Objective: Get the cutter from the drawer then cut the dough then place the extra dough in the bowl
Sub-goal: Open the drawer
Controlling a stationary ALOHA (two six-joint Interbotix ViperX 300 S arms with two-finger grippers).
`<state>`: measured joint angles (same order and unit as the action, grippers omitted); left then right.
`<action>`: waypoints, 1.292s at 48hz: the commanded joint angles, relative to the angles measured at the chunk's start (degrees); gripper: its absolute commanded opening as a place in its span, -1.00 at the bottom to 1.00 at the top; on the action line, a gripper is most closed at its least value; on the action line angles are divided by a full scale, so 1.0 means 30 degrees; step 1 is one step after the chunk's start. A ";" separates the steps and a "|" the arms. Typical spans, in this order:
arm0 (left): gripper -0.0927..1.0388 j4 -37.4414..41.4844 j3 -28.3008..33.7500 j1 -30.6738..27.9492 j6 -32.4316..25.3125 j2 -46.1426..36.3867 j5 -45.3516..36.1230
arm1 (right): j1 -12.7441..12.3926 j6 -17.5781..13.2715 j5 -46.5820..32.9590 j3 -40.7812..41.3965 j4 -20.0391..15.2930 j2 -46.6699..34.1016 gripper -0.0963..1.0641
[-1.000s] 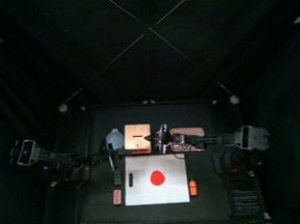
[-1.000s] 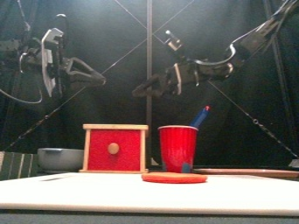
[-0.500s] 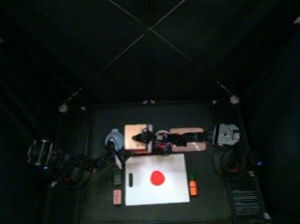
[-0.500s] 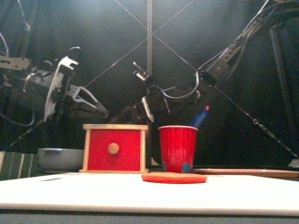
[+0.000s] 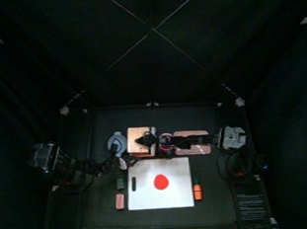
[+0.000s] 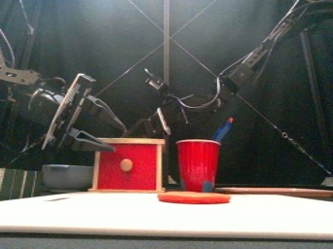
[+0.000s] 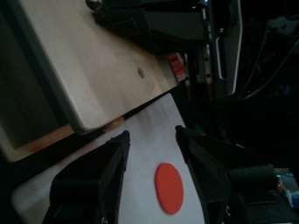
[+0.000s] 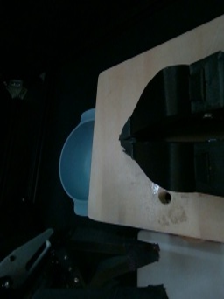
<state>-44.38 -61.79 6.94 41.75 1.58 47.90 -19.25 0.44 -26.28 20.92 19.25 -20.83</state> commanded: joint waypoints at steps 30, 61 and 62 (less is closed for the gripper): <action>0.59 -0.2900 0.1934 -0.0322 -0.0146 0.2549 0.1025 | 0.0498 0.0059 0.0176 -0.0146 0.0029 -0.0117 -0.86; 0.10 -0.2402 0.2139 -0.0264 -0.1025 0.2373 0.0791 | 0.0645 0.0029 0.0176 -0.0088 0.0029 -0.0264 -0.86; 0.10 -0.2373 0.2139 -0.0176 -0.1025 0.2314 0.0703 | 0.0615 0.0029 0.0176 -0.0088 0.0029 -0.0264 -0.86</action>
<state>-51.94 -56.16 5.54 38.76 10.28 50.19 -17.58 0.44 -26.28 20.21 19.16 -21.71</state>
